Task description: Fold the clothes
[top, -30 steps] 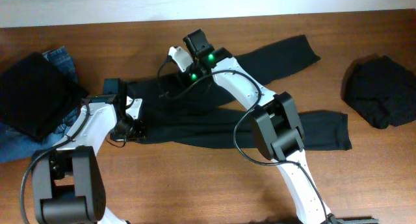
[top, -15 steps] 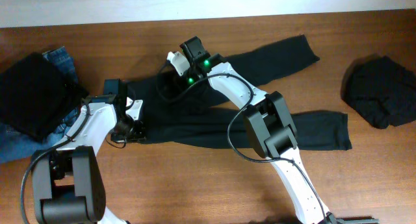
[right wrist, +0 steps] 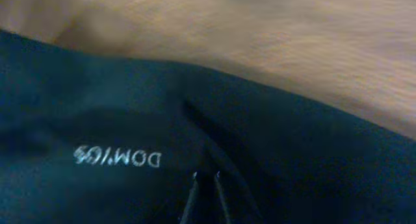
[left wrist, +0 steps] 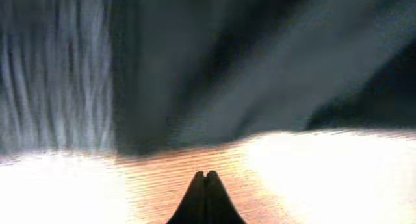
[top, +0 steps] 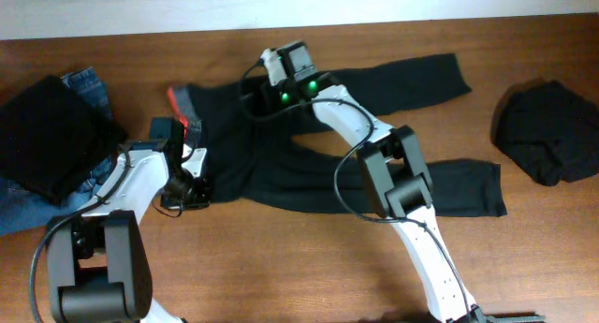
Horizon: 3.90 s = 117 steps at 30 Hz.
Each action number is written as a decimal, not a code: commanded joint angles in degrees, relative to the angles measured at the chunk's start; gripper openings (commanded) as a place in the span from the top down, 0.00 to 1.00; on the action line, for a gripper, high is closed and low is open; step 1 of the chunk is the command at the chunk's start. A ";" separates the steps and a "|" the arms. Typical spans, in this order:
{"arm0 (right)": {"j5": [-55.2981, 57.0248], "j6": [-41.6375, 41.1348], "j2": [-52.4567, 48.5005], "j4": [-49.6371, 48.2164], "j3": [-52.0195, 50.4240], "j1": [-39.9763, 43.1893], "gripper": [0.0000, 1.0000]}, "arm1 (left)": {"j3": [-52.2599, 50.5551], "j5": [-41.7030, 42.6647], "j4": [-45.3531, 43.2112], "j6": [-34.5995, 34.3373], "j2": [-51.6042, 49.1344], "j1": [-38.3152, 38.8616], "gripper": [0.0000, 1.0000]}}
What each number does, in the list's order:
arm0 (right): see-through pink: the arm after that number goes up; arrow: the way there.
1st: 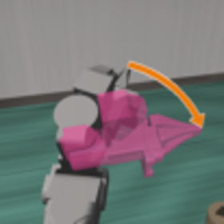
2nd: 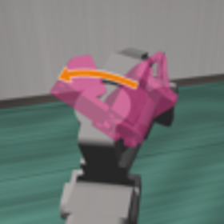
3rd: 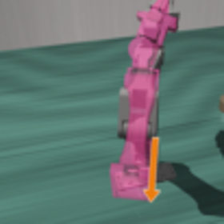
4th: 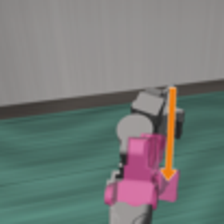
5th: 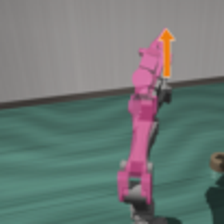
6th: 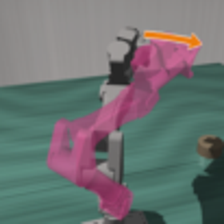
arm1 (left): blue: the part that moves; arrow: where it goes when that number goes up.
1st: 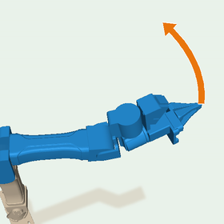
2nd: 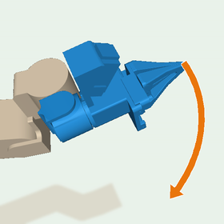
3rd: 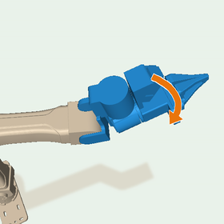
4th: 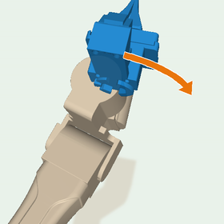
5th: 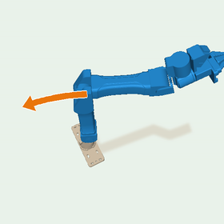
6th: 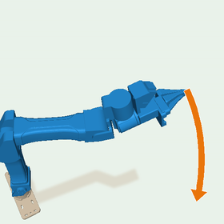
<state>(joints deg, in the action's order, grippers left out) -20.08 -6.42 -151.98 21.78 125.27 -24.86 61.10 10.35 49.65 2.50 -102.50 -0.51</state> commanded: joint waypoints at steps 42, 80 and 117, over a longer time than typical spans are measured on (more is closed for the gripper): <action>24.61 2.91 11.85 72.02 35.41 17.03 0.01 | -1.11 -14.10 -29.42 2.40 0.20 -0.42 0.96; 23.32 3.80 11.85 75.56 35.41 27.87 0.01 | -0.87 -7.78 -27.10 3.13 0.92 -8.81 1.00; 15.74 5.79 40.00 67.38 -31.10 45.88 0.01 | -1.03 -5.38 -20.20 2.69 1.77 -10.84 1.00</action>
<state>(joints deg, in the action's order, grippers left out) -2.26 -1.06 -111.83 91.02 99.48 19.90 60.58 4.34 28.67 5.50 -101.82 -11.33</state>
